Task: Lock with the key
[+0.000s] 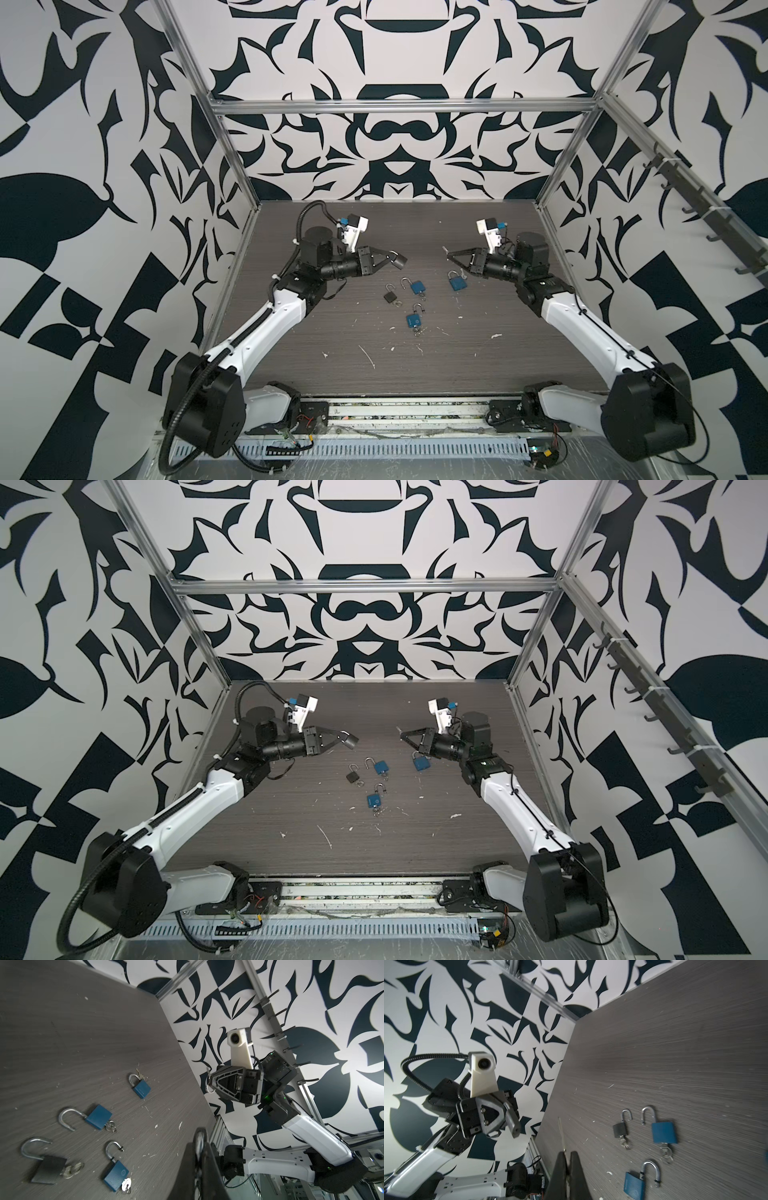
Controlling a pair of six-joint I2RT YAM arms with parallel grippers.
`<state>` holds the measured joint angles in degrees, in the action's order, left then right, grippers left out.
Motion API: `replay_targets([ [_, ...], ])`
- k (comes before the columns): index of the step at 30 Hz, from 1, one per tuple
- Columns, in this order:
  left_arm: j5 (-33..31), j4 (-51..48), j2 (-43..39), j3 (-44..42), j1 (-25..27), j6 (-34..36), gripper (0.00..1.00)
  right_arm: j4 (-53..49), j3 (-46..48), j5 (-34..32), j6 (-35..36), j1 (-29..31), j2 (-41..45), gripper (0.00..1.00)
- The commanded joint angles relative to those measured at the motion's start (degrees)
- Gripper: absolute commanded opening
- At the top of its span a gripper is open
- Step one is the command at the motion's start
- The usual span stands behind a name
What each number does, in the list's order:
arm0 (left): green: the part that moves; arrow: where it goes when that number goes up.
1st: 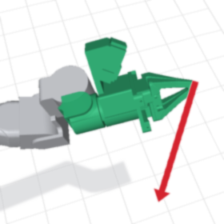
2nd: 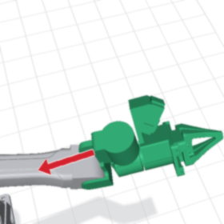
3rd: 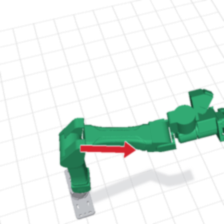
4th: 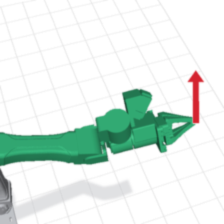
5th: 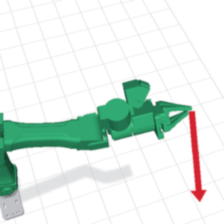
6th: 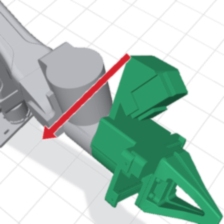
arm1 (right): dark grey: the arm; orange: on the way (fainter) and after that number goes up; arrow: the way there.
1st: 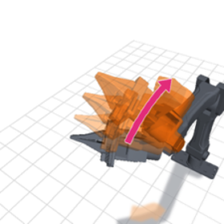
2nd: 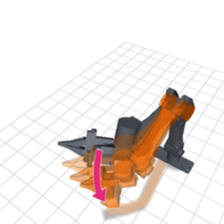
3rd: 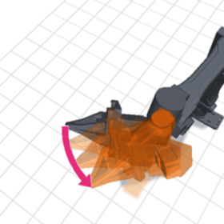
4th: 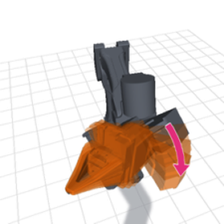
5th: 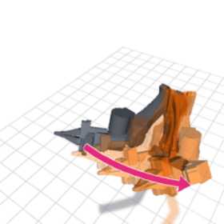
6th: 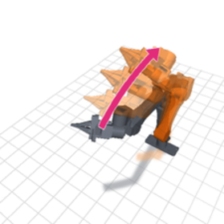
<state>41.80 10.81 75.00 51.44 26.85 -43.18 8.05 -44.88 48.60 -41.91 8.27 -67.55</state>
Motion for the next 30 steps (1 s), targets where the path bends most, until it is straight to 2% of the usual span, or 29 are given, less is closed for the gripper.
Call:
replay_targets([
  [1,-0.3,-2.2,4.7,3.0,3.7,2.7,0.0,-1.3,2.7,-4.4,-0.3,-3.9,3.9,0.0],
  [7,-2.6,-2.6,14.7,7.3,10.4,4.4,0.0,-5.2,6.3,-4.7,-0.1,-12.0,9.0,0.0],
  [15,-1.3,-2.5,29.8,17.3,16.9,2.0,0.0,-12.9,7.7,-8.8,3.4,-15.1,15.7,0.0],
  [21,-1.2,-2.9,38.2,23.1,19.4,-0.8,0.0,-14.9,9.4,-8.6,4.6,-17.0,18.6,0.0],
  [30,-2.2,-8.8,46.8,30.4,20.8,-1.6,0.0,-14.7,10.8,-6.8,5.7,-17.4,16.1,0.0],
])
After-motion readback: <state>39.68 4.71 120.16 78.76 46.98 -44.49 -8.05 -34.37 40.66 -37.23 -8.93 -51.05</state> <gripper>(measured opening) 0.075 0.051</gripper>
